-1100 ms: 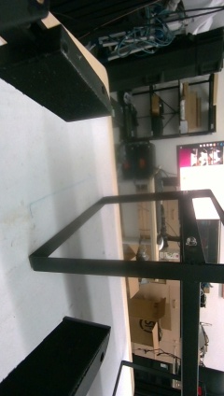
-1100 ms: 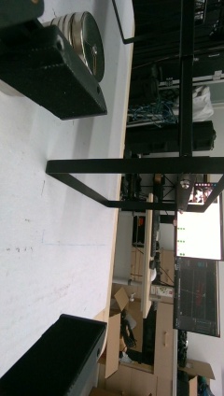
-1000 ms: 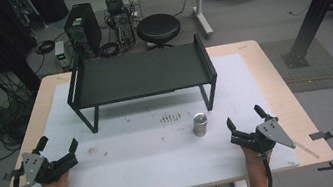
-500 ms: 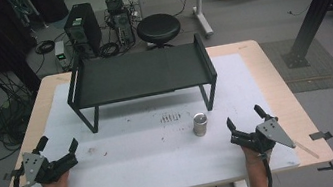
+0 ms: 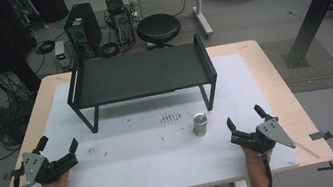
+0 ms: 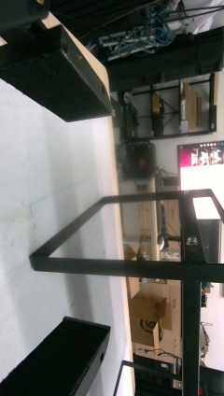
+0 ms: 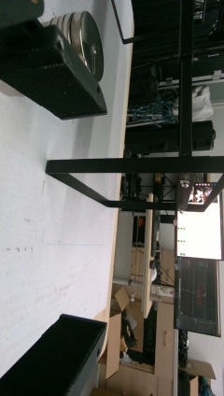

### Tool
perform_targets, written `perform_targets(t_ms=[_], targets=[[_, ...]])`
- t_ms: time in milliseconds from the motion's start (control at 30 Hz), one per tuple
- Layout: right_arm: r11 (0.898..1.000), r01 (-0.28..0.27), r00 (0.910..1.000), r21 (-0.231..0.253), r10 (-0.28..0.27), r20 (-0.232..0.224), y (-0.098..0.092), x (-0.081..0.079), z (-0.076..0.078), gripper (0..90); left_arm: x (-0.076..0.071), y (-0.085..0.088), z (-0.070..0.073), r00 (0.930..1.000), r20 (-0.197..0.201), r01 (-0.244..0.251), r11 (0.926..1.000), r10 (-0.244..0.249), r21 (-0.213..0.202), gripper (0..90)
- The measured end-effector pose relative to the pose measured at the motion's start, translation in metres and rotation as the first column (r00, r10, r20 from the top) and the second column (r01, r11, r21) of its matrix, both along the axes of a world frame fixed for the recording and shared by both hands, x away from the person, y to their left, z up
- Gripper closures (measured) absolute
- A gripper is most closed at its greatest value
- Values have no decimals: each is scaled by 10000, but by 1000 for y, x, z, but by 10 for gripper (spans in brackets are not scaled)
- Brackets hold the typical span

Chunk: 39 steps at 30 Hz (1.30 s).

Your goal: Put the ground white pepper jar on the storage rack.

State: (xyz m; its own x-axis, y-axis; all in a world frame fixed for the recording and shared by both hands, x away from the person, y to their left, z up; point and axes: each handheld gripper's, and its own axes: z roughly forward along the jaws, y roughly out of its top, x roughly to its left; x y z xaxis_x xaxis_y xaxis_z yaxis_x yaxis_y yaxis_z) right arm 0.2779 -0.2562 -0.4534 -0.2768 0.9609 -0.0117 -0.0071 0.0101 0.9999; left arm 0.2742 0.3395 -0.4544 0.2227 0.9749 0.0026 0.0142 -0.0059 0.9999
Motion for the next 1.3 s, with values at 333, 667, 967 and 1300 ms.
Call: perform_targets(t_ms=[333,667,967,1300], targets=[[9999,-149,9998,-58,148,-142,0,-1,8,0,0,0,0,10000,12,2,10000,-2,-40,3],[9979,-620,9981,-162,620,-27,5,-4,31,0,0,0,0,10000,9,9,10000,-9,-43,4],[9947,-1010,9947,-167,1007,-183,16,-4,42,0,0,0,0,10000,3,10,10000,-10,-43,4],[9887,-1498,9881,-112,1493,-382,29,-5,47,0,0,0,0,10000,1,17,10000,-17,-44,4]])
